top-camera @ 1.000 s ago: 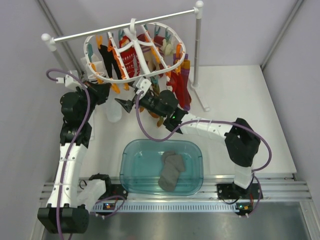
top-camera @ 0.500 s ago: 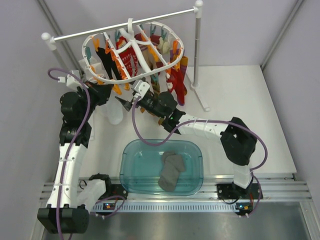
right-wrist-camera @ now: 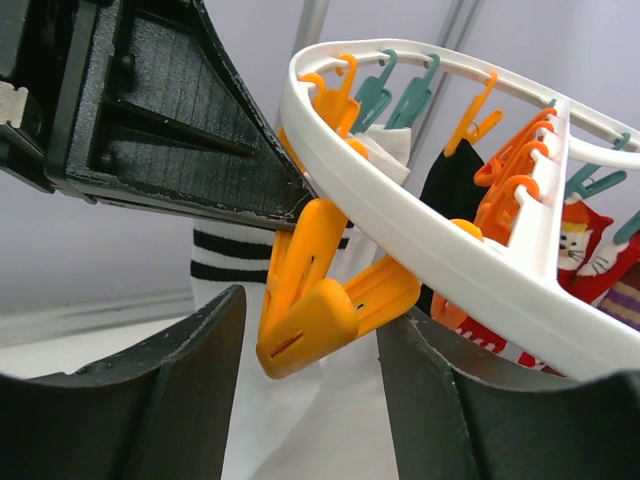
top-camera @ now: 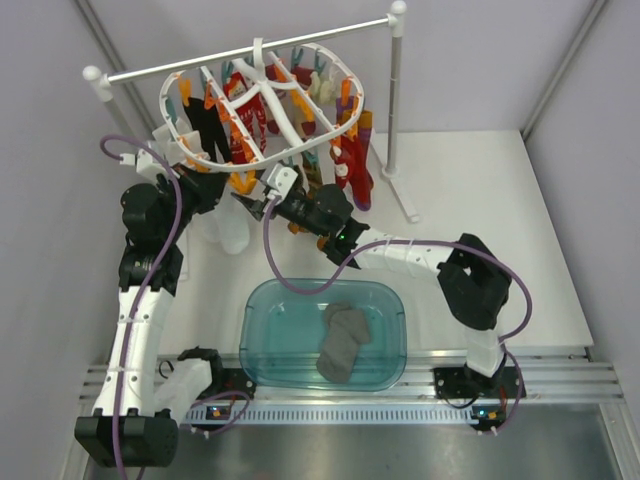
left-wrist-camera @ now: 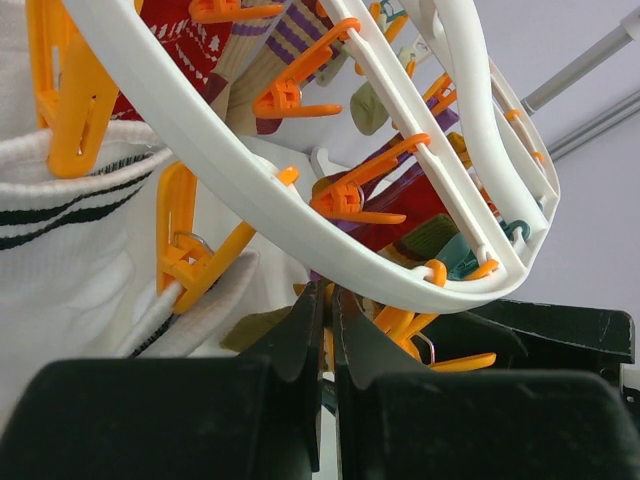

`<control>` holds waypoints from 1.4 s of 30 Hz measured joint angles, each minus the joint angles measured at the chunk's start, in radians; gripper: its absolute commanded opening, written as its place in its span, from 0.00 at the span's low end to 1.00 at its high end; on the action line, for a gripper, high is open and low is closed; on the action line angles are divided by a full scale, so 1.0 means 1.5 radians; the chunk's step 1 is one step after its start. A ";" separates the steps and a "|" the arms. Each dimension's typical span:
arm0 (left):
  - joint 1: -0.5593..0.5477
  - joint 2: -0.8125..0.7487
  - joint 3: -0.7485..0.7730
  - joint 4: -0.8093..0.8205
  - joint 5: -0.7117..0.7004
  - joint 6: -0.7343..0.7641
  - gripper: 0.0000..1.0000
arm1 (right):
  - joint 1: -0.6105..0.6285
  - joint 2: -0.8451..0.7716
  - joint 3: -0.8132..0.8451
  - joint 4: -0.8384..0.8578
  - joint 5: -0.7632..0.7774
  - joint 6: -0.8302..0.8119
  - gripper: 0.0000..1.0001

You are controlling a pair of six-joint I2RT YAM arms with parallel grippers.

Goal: Clip the socks to the hanger
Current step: Open the clamp at the hanger.

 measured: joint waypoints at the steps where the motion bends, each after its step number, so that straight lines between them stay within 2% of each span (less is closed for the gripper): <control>1: 0.000 0.000 0.000 -0.001 0.000 0.000 0.00 | 0.000 0.000 0.000 0.000 -0.004 0.003 0.57; 2: 0.000 0.000 0.000 -0.001 0.000 0.000 0.00 | 0.000 0.000 0.000 -0.001 -0.008 0.007 0.63; 3: 0.000 0.000 0.000 -0.002 0.000 0.000 0.00 | 0.000 0.000 0.000 -0.001 -0.009 0.011 0.65; 8: 0.000 0.000 0.000 -0.003 0.000 0.000 0.00 | -0.002 -0.008 -0.018 -0.012 0.004 0.041 0.65; 15: 0.000 0.000 0.000 -0.003 0.003 -0.001 0.00 | -0.008 -0.098 -0.166 -0.086 -0.015 0.085 0.63; 20: 0.000 0.000 0.000 -0.002 0.003 -0.001 0.00 | -0.002 -0.130 -0.220 -0.105 -0.043 0.107 0.62; 26: 0.000 0.000 0.000 -0.002 0.003 -0.006 0.00 | 0.021 -0.127 -0.180 -0.112 -0.036 0.110 0.57; 32: 0.000 0.000 0.000 -0.002 0.003 -0.008 0.00 | 0.027 -0.115 -0.086 -0.093 0.001 0.087 0.57; 42: 0.000 0.000 0.000 -0.002 0.003 -0.008 0.00 | 0.027 -0.058 -0.037 -0.102 0.020 0.078 0.57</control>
